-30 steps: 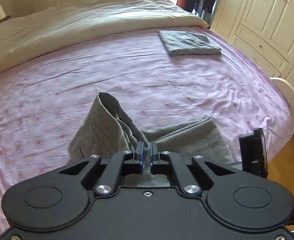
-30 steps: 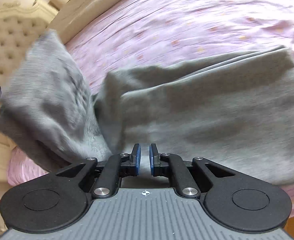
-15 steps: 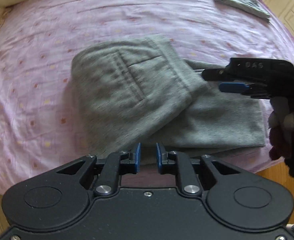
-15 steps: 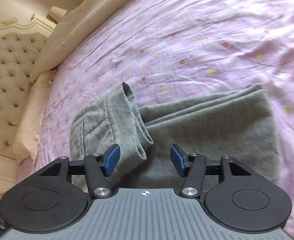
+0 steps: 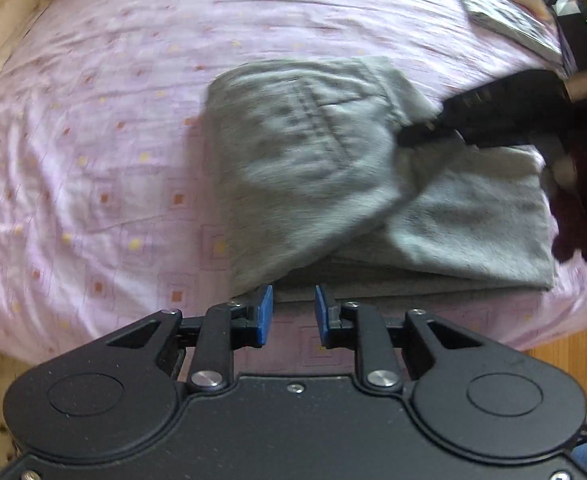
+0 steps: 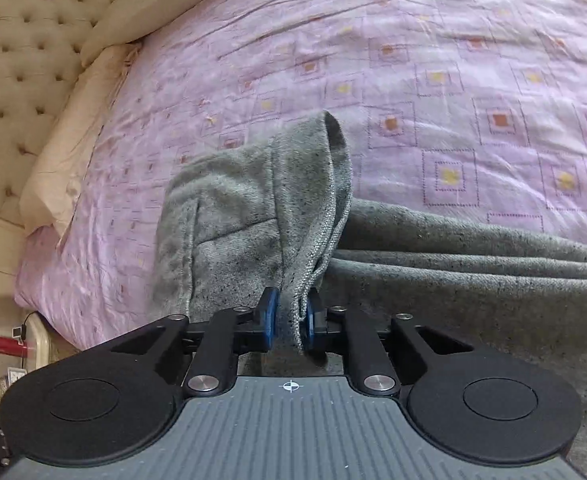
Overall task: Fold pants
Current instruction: 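Grasp the trouser edge with the right tool and lift it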
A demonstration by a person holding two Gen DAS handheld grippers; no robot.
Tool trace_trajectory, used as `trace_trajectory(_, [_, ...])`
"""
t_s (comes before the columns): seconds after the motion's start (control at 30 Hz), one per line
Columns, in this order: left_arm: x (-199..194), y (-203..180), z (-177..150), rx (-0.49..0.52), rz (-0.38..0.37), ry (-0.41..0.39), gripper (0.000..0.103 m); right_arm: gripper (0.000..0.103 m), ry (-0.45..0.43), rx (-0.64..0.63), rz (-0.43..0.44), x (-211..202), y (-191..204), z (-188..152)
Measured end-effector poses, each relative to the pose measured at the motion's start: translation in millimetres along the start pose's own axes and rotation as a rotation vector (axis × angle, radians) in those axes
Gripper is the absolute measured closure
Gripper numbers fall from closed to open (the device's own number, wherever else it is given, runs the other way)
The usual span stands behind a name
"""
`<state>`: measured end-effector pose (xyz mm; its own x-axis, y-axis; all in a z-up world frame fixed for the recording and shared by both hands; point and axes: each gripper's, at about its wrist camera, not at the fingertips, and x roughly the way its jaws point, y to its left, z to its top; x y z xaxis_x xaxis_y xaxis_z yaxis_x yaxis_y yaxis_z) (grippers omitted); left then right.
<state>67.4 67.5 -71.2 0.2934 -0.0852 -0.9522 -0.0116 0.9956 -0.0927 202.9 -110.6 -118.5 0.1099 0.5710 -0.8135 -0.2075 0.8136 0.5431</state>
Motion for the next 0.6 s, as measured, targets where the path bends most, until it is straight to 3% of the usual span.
trace_trajectory(0.1, [-1,-26,-4,0.107,-0.048,-0.055,0.052,0.091,-0.030,0.018,0.074,-25,13,7])
trace_trajectory(0.23, [3,-61,-6,0.207,-0.064,-0.136,0.050,0.092,-0.083,0.005,0.133,-57,30,16])
trace_trajectory(0.37, [24,-89,0,0.267,-0.028,-0.167,0.048,0.093,-0.111,0.002,0.160,-69,43,22])
trace_trajectory(0.47, [46,-89,4,0.225,0.028,-0.134,0.047,0.094,-0.141,-0.010,0.158,-79,46,20])
trace_trajectory(0.53, [59,-78,3,0.168,0.063,-0.098,0.047,0.102,-0.174,0.013,0.161,-89,39,17])
trace_trajectory(0.6, [69,-62,-4,0.117,0.102,-0.059,0.048,0.103,-0.225,0.038,0.160,-107,27,12])
